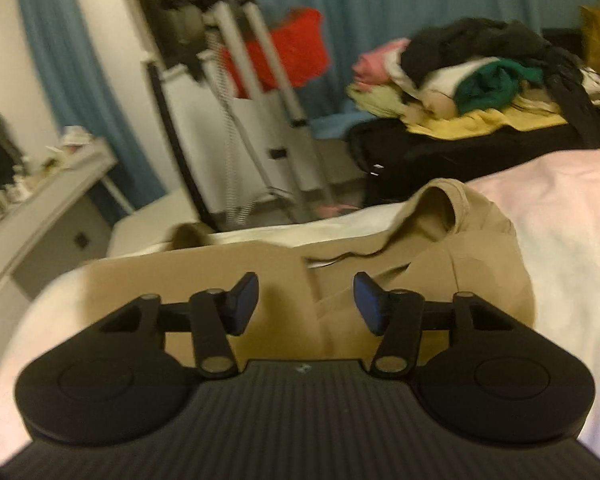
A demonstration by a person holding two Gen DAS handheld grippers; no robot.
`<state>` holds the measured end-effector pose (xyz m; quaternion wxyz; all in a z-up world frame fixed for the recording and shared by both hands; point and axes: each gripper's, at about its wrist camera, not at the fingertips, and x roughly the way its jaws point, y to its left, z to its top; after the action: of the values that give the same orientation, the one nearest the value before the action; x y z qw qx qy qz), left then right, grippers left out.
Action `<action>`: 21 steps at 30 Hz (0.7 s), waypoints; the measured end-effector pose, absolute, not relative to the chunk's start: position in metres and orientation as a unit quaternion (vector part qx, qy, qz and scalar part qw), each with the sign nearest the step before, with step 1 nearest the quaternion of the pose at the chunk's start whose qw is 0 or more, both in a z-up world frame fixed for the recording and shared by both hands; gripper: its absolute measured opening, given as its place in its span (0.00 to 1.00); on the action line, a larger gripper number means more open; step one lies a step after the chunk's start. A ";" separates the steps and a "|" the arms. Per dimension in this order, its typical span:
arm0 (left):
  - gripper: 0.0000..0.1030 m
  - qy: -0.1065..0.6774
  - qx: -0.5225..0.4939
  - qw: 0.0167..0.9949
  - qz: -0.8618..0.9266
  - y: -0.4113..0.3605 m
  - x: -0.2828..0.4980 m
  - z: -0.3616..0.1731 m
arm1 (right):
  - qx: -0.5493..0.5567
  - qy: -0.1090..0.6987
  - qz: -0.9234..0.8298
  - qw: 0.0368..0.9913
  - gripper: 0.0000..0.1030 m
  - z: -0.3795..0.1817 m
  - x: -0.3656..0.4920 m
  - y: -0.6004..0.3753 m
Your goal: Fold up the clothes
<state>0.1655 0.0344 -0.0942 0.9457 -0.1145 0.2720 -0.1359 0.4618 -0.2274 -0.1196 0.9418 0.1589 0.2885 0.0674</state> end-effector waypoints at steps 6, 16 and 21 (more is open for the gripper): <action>0.81 0.301 -0.164 0.930 -0.135 0.047 0.181 -0.110 | 0.160 0.292 0.096 0.938 0.30 -0.136 0.475 -0.224; 0.81 0.277 -0.137 0.942 -0.133 0.039 0.163 -0.094 | 0.142 0.257 0.124 0.948 0.03 -0.103 0.446 -0.205; 0.80 0.266 -0.127 0.946 -0.136 0.033 0.155 -0.089 | 0.156 0.218 0.085 0.960 0.03 -0.081 0.434 -0.222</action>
<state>0.1554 0.0328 -0.0885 0.9458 -0.1269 0.2661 -0.1363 0.4344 -0.2220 -0.0808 0.9597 0.1557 0.2179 0.0854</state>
